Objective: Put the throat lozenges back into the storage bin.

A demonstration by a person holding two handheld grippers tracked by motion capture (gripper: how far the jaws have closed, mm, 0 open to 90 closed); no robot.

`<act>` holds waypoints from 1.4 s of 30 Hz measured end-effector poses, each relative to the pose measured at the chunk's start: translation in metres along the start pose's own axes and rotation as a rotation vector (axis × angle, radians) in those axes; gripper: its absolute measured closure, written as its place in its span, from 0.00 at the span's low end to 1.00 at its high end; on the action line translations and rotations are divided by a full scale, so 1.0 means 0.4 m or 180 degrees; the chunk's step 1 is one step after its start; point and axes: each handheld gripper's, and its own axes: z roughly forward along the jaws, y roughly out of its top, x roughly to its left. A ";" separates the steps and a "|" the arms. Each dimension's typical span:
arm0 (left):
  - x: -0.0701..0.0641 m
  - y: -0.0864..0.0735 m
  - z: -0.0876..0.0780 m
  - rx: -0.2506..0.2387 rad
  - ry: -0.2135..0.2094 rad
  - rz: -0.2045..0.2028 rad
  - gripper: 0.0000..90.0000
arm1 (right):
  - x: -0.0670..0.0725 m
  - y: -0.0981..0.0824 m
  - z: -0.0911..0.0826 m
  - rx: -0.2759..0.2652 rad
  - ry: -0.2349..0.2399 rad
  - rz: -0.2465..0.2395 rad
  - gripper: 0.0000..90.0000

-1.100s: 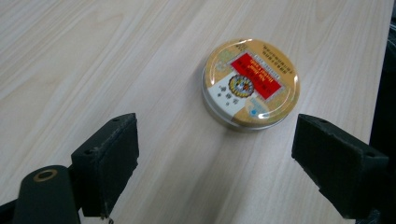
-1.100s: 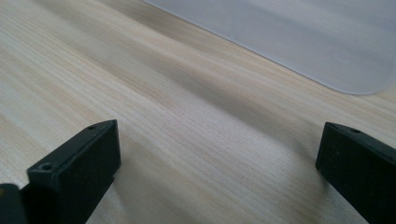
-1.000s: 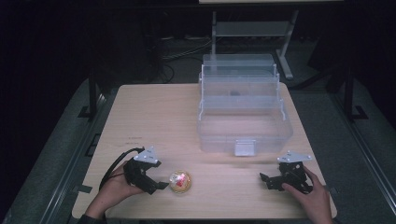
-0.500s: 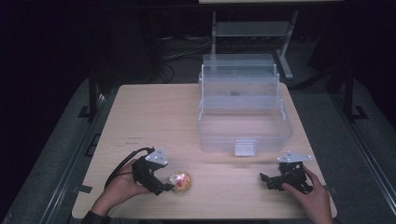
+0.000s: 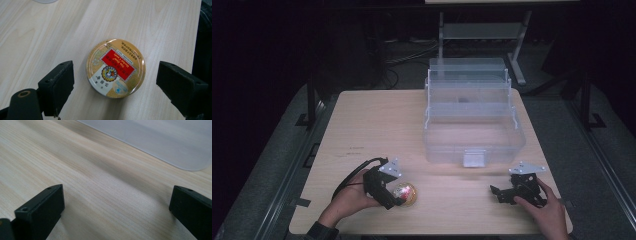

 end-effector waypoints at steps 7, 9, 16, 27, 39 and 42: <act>-0.001 0.016 0.019 0.0093 -0.0034 0.0082 0.15 | 0.000 0.000 0.000 -0.0001 0.0000 -0.0002 0.00; -0.002 0.018 0.022 0.0095 -0.0036 0.0089 0.15 | 0.000 0.000 0.000 0.0000 0.0000 0.0000 0.00; -0.005 0.032 0.046 0.0167 -0.0053 0.0144 0.15 | 0.000 0.000 0.000 0.0000 0.0000 0.0000 0.00; -0.003 0.041 0.063 0.0236 -0.0074 0.0191 0.15 | 0.000 0.000 0.000 -0.0001 0.0000 -0.0002 0.00; 0.001 0.033 0.083 0.0366 -0.0079 0.0200 0.15 | 0.000 0.000 0.000 -0.0001 0.0000 0.0000 0.00; 0.002 0.031 0.088 0.0393 -0.0078 0.0191 0.15 | 0.000 0.000 0.000 0.0000 0.0000 0.0000 0.00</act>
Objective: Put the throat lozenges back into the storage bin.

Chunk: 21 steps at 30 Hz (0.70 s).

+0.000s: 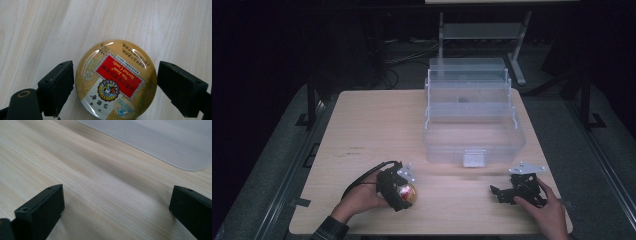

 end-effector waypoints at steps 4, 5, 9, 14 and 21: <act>0.000 0.001 0.004 0.0049 0.0010 0.0020 0.16 | 0.000 0.000 0.000 0.0000 0.0000 -0.0002 0.00; 0.000 0.001 0.005 0.0057 0.0014 0.0020 0.16 | 0.000 0.000 0.000 0.0000 0.0000 -0.0002 0.00; 0.000 0.001 0.006 0.0060 0.0020 0.0007 0.16 | 0.000 0.000 0.000 0.0000 0.0000 -0.0002 0.00; 0.000 0.002 0.006 0.0056 0.0009 0.0002 0.20 | 0.000 0.000 0.000 0.0000 0.0000 -0.0002 0.00; 0.001 0.001 0.007 0.0060 -0.0009 -0.0016 0.21 | 0.000 0.000 0.000 0.0000 0.0000 -0.0002 0.00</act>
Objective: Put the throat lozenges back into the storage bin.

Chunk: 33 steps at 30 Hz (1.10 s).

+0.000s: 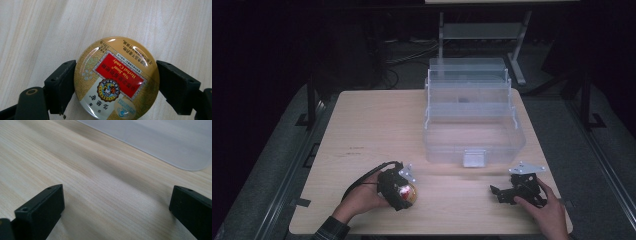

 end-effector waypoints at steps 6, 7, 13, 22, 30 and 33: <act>0.003 0.002 -0.002 0.0017 -0.0030 -0.0042 0.22 | 0.000 0.000 0.000 0.0000 0.0000 -0.0001 0.00; 0.003 0.002 -0.002 0.0022 -0.0045 -0.0049 0.22 | 0.000 0.000 0.000 0.0000 0.0000 0.0001 0.00; 0.007 0.003 -0.004 0.0035 -0.0080 -0.0074 0.22 | 0.000 0.000 0.000 0.0001 0.0000 0.0002 0.00; 0.006 0.003 -0.010 0.0018 -0.0073 -0.0114 0.22 | 0.000 0.000 0.000 0.0000 0.0000 0.0000 0.00; 0.005 0.007 -0.022 -0.0004 -0.0087 -0.0139 0.22 | 0.000 0.000 0.000 0.0000 0.0000 0.0001 0.00; 0.006 0.007 -0.029 -0.0027 -0.0084 -0.0147 0.22 | 0.000 0.000 0.000 0.0001 0.0000 0.0002 0.00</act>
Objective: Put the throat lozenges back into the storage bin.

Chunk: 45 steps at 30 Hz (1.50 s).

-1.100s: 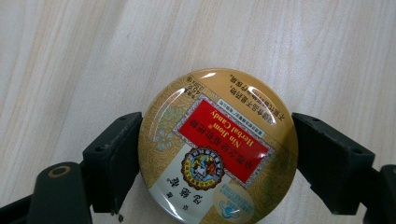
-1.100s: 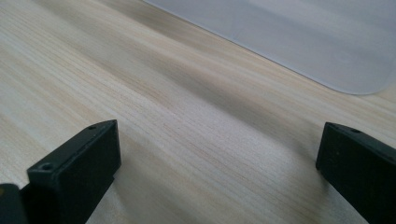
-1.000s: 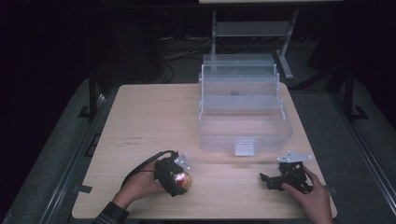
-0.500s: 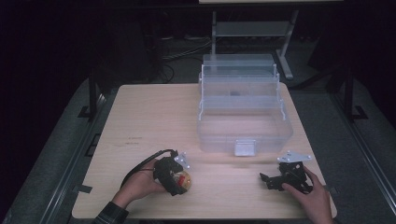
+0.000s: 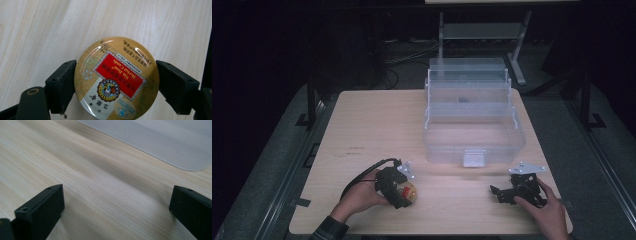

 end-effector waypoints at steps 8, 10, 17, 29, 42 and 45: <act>0.002 0.006 -0.016 -0.0041 0.0005 -0.0014 0.22 | 0.000 0.000 0.000 0.0000 0.0000 0.0000 0.00; 0.003 0.009 -0.021 -0.0042 0.0012 -0.0010 0.22 | 0.000 0.000 0.000 0.0000 0.0000 -0.0001 0.00; 0.002 0.018 -0.033 -0.0060 0.0021 0.0002 0.22 | 0.000 0.000 0.000 0.0000 -0.0001 0.0000 0.00; 0.004 0.039 -0.056 -0.0103 0.0036 0.0049 0.22 | 0.000 0.000 0.000 -0.0001 0.0000 -0.0002 0.00; 0.004 0.070 -0.071 -0.0121 0.0037 0.0107 0.22 | 0.000 0.000 0.000 -0.0001 0.0000 -0.0002 0.00; 0.006 0.079 -0.072 -0.0136 0.0042 0.0125 0.22 | 0.000 0.000 0.000 0.0000 0.0000 0.0000 0.00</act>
